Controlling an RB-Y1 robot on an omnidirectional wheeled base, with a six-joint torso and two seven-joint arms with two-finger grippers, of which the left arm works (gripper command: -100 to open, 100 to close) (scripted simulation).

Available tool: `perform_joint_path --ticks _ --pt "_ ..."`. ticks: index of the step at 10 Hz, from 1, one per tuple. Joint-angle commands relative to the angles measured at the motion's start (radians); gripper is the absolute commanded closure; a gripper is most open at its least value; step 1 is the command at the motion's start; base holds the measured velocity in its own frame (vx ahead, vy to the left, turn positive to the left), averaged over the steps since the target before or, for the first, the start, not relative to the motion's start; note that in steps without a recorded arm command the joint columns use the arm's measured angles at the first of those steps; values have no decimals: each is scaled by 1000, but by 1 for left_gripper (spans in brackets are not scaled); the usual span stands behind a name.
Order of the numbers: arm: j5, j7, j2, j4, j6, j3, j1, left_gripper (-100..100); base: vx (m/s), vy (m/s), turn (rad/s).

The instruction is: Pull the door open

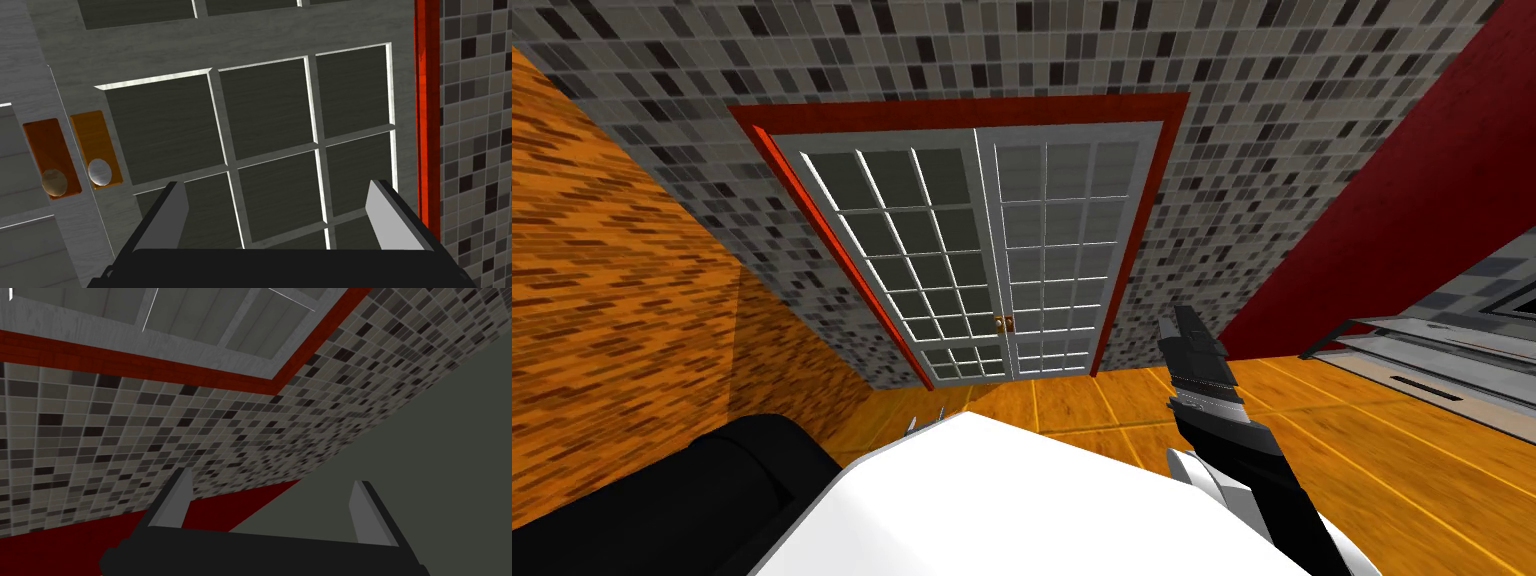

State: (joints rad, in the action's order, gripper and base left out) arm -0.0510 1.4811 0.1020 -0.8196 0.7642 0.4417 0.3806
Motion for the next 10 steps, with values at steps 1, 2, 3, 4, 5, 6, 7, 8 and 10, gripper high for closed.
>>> perform_joint_path --ticks 1,2,3,4,5,6,7,8,10 --pt "-2 9 -12 -5 1 2 -23 -100 142 67 -159" --pt "-3 13 -17 -6 0 2 -40 -100 167 48 -126" --pt "-3 13 -17 -6 0 2 -40 -100 132 14 -35" --pt "-3 16 -23 -11 0 -1 -61 -100 127 20 -97" --pt "-3 18 -26 -13 0 -2 -73 -100 141 32 -124" --pt "-3 20 -31 -17 0 -5 -90 -100 160 43 -117" --pt "-2 22 -36 -21 0 -8 -107 -100 183 37 -124" --pt "-1 23 -39 -26 1 -12 -121 -100 171 27 -114" --pt "1 25 -47 -34 2 -20 -149 -100 165 48 -91"
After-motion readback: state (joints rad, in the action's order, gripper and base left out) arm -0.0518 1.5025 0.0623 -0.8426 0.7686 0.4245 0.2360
